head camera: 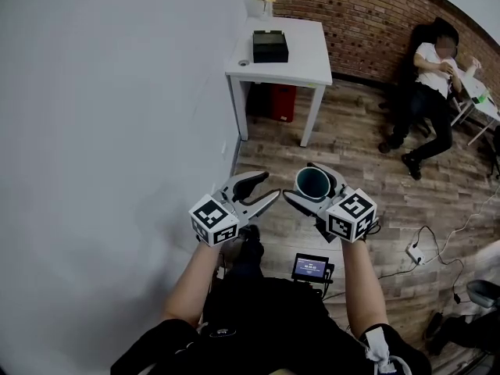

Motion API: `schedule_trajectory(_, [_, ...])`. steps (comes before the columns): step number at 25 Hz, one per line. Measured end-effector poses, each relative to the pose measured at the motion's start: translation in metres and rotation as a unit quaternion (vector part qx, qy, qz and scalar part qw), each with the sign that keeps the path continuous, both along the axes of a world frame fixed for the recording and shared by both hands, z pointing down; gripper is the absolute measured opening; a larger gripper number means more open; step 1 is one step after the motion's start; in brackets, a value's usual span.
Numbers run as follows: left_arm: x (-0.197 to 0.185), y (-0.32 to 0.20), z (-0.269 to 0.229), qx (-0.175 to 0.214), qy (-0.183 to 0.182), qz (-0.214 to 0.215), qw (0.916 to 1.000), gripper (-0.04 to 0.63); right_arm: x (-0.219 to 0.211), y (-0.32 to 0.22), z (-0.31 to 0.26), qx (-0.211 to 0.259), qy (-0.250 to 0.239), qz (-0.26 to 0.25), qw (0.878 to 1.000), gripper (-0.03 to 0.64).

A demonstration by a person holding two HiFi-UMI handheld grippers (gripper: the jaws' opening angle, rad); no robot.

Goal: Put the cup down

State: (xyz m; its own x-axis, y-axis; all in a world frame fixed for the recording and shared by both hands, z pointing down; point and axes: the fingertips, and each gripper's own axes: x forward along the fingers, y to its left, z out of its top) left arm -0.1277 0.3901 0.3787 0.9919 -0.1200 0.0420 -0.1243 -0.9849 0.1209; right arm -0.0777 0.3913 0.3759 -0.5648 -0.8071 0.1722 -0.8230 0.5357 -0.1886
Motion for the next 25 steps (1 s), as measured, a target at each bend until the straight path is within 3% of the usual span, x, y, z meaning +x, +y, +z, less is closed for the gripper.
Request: schedule_trajectory(25, [0.052,-0.204,-0.009,-0.013,0.012,0.015,0.9997,0.202,0.049,-0.195,-0.002,-0.015,-0.008,0.028,0.999,0.43])
